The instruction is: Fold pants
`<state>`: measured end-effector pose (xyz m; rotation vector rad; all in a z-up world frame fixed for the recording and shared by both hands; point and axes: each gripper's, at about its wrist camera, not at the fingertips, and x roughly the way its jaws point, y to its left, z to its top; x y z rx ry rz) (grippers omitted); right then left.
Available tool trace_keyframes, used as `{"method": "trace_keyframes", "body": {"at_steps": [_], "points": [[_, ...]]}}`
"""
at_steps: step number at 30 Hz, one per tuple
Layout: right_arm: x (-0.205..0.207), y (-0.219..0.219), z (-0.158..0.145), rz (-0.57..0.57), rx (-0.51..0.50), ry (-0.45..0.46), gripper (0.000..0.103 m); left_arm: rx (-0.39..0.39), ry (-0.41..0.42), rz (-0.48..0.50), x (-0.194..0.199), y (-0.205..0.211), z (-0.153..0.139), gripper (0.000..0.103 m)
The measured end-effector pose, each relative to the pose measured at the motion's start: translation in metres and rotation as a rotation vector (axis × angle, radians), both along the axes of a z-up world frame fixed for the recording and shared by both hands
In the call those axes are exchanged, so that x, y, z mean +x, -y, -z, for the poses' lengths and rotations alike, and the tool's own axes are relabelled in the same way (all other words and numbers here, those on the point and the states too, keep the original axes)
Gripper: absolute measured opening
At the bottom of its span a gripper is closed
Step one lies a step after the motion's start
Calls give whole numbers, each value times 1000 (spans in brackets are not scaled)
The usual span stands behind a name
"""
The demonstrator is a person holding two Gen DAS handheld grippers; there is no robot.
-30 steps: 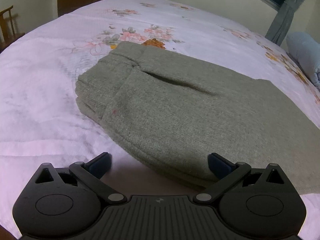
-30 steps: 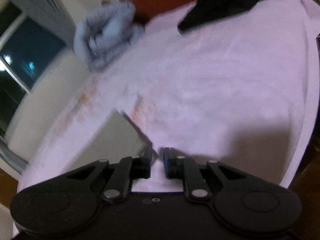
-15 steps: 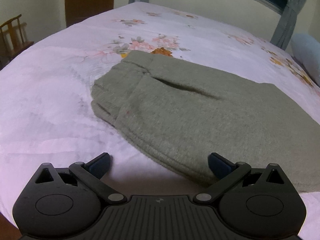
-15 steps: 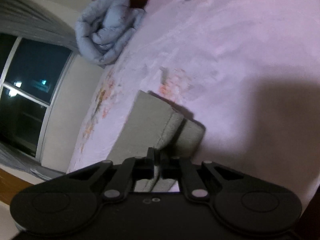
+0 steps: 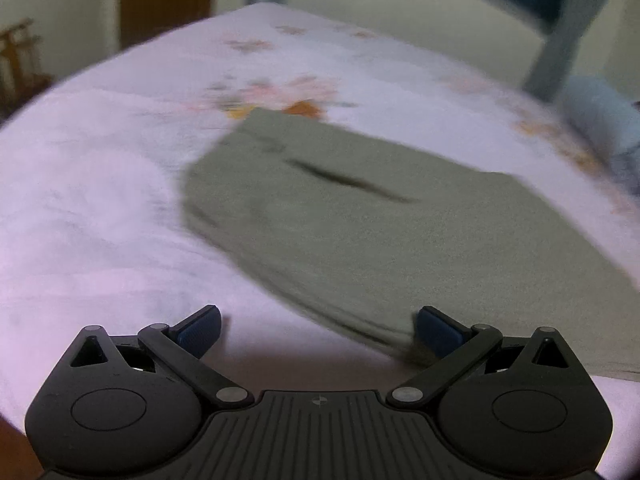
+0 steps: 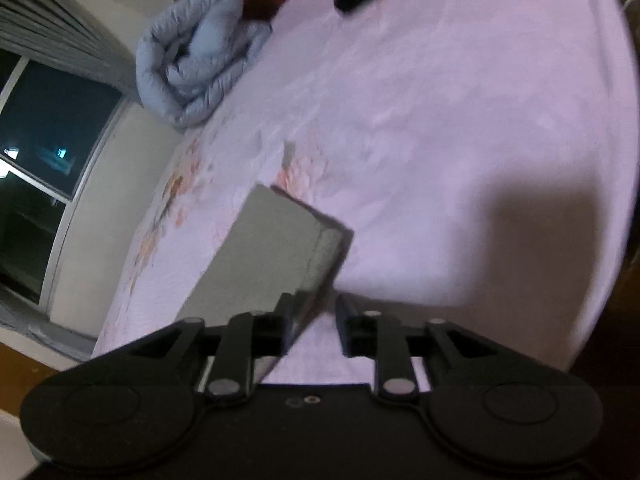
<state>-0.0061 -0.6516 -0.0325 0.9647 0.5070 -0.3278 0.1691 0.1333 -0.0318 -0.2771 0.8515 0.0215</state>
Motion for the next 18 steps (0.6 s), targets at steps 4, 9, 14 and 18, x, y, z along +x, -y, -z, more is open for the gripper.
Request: {"method": "trace_keyframes", "body": {"at_steps": [4,9,14,18], "points": [[28,-62,-1,-244,59,66,16,-10,27,46,-10,46,-3,103],[85,-159,15,-464,259,83,18,-103,8,-55,-14,57,7,59],[120,-241,40,-591,442,27,18,-269,-11,-105,-12,30,10,45],[127,-259,57,-566,522,-15,18,-296,-38,-124,-8,16,17,43]]}}
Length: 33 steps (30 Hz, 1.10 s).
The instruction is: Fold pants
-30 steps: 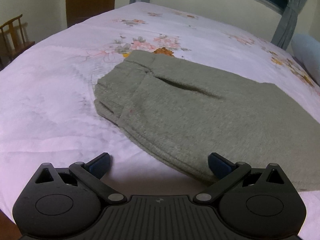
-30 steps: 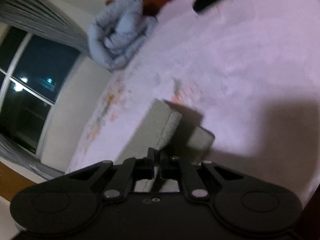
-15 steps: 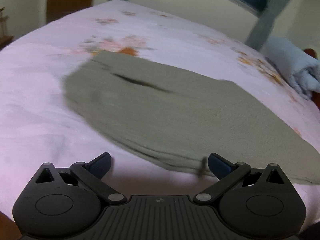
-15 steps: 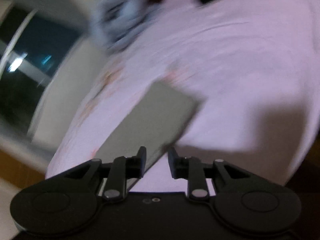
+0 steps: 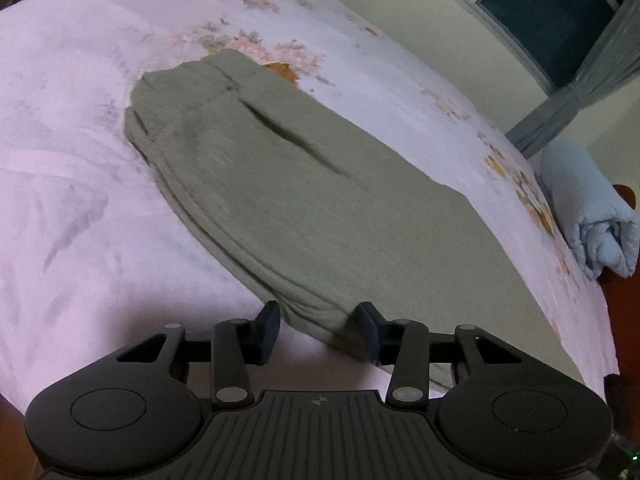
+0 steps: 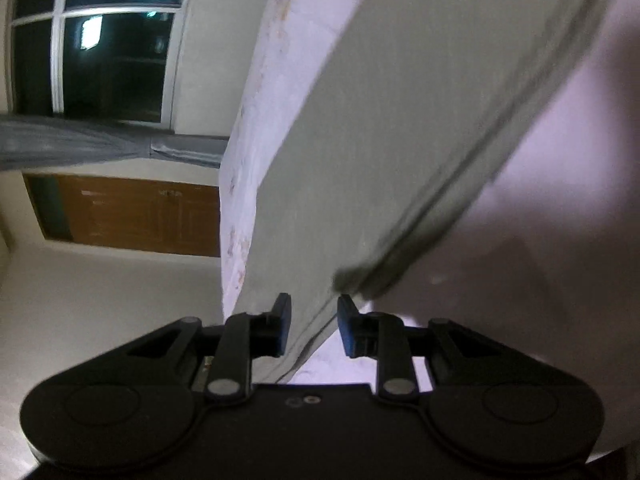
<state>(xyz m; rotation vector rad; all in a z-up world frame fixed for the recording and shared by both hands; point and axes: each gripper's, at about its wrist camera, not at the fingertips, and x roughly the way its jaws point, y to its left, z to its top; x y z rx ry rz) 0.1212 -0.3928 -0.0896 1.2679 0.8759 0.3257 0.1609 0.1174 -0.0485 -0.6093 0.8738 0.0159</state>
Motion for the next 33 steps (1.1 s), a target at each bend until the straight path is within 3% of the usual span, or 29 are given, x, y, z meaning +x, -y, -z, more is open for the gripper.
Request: {"method": "trace_keyframes", "body": {"at_steps": [10,11,12,14,16,18,19,21,22,23,25,26,29,33], "points": [[-1,3,3,47,-13,-5,16,-6,-8,11,13,-10,4,42],[5,-5,3,51,-28,-3,8,-10,-2,9,13,-11,5,36],[7,-6,-1,47,-46,12,3,-4,8,0,12,-12,4,20],[8,-12,-9,42,-70,35,0,-12,58,-17,6,-17,-5,13],[2,-13,-17,42,-67,88,0,27,107,-10,2,-18,-15,11],[6,-17,-9,33,-131,34,0,32,56,6,10,-19,-8,11],[9,-16,5,32,-131,-34,0,31,32,7,13,-20,-2,11],[8,-9,14,34,-86,-47,0,11,6,7,13,-24,6,12],[4,-4,6,25,-96,-37,2,4,9,9,11,-26,4,14],[-3,6,-7,29,-106,3,18,23,11,-6,6,-28,0,22],[-24,39,-39,63,-208,112,21,120,26,-39,-4,-28,-10,55],[-33,58,-52,88,-286,141,21,175,49,-50,-8,-26,-16,79],[-62,132,-73,288,-423,170,22,333,82,-14,-7,-3,-27,82],[-90,220,-62,528,-429,84,22,365,145,60,4,41,-37,86]]}}
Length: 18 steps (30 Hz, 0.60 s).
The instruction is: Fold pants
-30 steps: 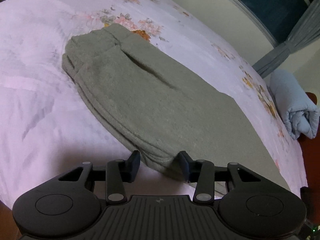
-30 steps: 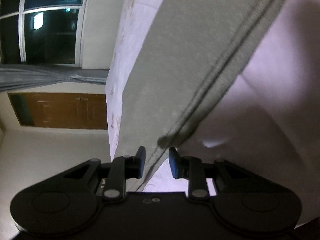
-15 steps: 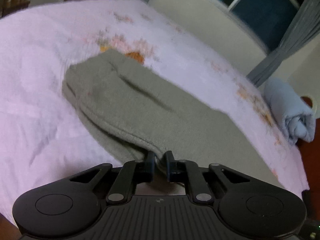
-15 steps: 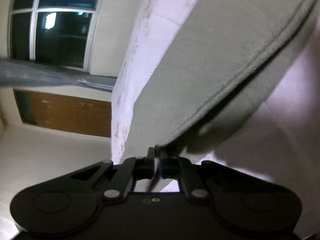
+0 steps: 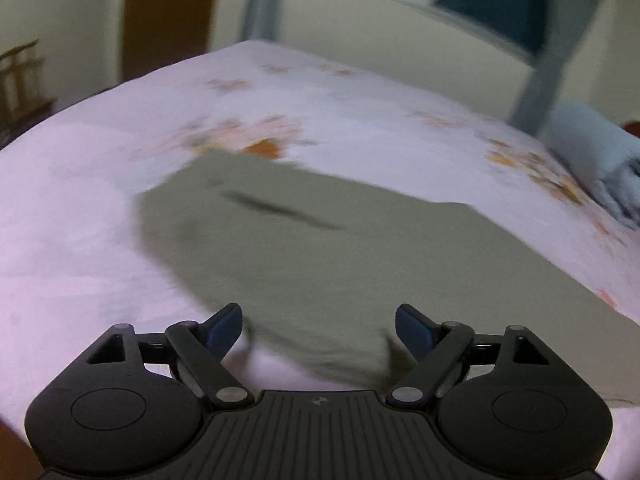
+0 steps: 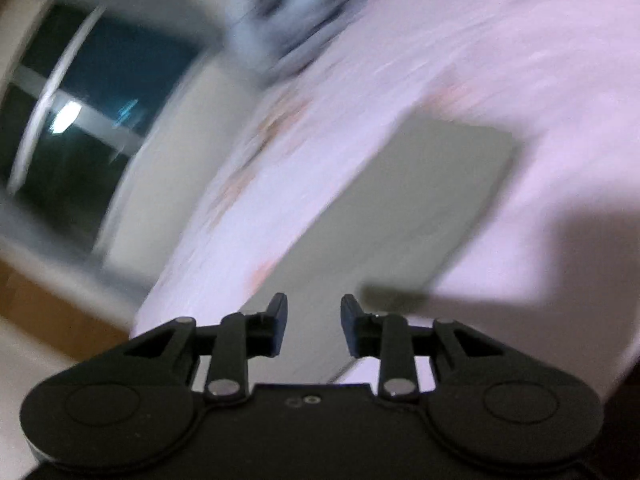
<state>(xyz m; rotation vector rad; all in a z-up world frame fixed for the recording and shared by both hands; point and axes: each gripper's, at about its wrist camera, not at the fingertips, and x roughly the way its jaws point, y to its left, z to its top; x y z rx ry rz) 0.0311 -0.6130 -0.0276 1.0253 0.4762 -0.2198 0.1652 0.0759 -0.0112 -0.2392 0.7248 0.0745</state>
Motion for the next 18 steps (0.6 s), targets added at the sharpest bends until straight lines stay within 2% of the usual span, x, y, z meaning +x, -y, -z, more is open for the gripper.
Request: {"method": "trace_keyframes", "body": {"at_steps": [3,5,7,9,10,11,12,13,14,15,17,18], "points": [[19,5,-4,-92,11,57,22,17,-8,38,15,29,1,87],[57,-13,-6,-213,13,43,22,28,-23,68,30,44,1,87],[101,-41,0,-337,30,42,22,72,-34,82,41,56,6,87],[145,-78,9,-433,58,9,22,107,-67,33,48,57,10,87],[166,-98,14,-490,54,-10,22,93,-71,11,49,52,11,87],[183,-114,22,-538,55,-51,18,90,-79,-21,51,40,13,87],[195,-121,30,-539,32,-120,17,117,-109,-52,54,27,17,87],[202,-117,37,-509,23,-155,1,151,-131,-70,54,16,21,87],[206,-104,43,-453,37,-174,0,194,-139,-99,52,3,21,87],[205,-87,43,-383,60,-164,0,211,-138,-117,51,-10,20,87],[200,-86,13,-340,-84,-142,1,277,-118,-187,42,-36,14,87],[204,-94,0,-359,-124,-107,11,292,-113,-221,39,-47,13,87]]}}
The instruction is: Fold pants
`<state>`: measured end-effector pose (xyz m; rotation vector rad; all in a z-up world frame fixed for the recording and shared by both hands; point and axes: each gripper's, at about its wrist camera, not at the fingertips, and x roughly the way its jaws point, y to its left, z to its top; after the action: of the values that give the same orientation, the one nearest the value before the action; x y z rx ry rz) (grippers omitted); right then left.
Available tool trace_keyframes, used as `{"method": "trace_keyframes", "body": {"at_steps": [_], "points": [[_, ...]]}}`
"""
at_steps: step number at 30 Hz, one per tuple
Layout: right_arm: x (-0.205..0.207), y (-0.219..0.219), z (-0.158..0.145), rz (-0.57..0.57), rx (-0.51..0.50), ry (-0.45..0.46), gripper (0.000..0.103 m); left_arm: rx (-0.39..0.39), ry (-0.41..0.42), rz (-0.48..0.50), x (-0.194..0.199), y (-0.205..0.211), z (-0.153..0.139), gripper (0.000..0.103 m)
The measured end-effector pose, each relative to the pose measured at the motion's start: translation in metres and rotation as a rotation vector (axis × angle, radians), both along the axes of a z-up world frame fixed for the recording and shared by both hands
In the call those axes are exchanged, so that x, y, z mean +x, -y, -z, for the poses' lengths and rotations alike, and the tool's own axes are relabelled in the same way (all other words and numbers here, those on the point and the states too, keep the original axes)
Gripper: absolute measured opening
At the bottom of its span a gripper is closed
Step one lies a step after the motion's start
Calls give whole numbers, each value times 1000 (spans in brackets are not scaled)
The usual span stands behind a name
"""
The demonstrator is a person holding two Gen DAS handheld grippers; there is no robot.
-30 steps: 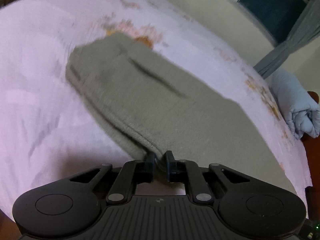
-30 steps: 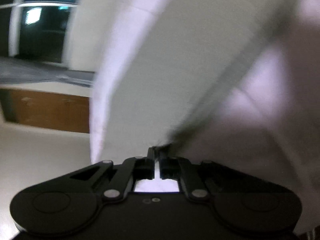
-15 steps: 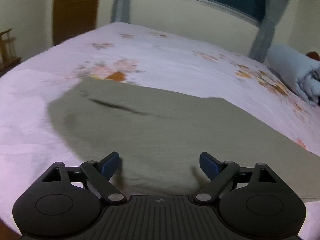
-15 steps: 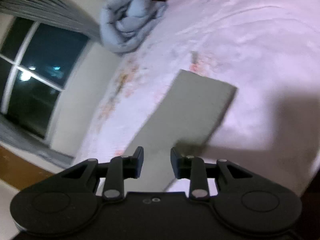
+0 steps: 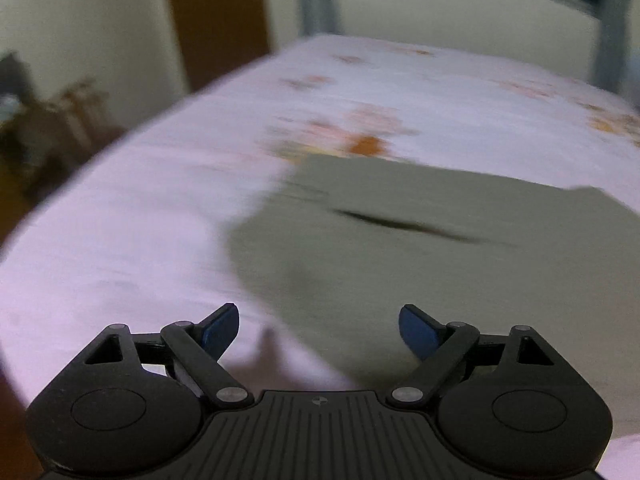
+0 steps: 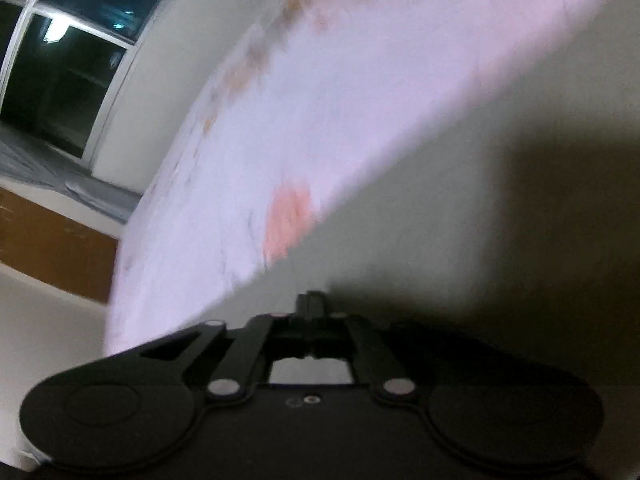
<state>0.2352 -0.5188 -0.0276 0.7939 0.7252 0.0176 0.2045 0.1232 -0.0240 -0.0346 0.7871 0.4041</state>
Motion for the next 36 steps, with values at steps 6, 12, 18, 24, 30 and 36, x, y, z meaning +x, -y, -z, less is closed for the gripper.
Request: {"method": "trace_keyframes", "body": {"at_steps": [6,12,18,24,30,36], "points": [[90,-148,-20,-369,-72,73,25,-50,22,-54,9,-32,7,87],[164,-295,-21,-601,-268,108,25,-66,40,-29,22,-37,10,88],[192,-321,-14,-596,-432,99,47,-113,50,-25,24,-48,23,98],[196,-320,9,-714,-426,33,52,-163,68,-24,27,-54,31,101],[201,-318,13,-760,-323,-8,32,-236,96,28,24,-54,38,73],[187,-333,-2,-808,-420,77,0,-283,158,19,16,-56,31,48]]}}
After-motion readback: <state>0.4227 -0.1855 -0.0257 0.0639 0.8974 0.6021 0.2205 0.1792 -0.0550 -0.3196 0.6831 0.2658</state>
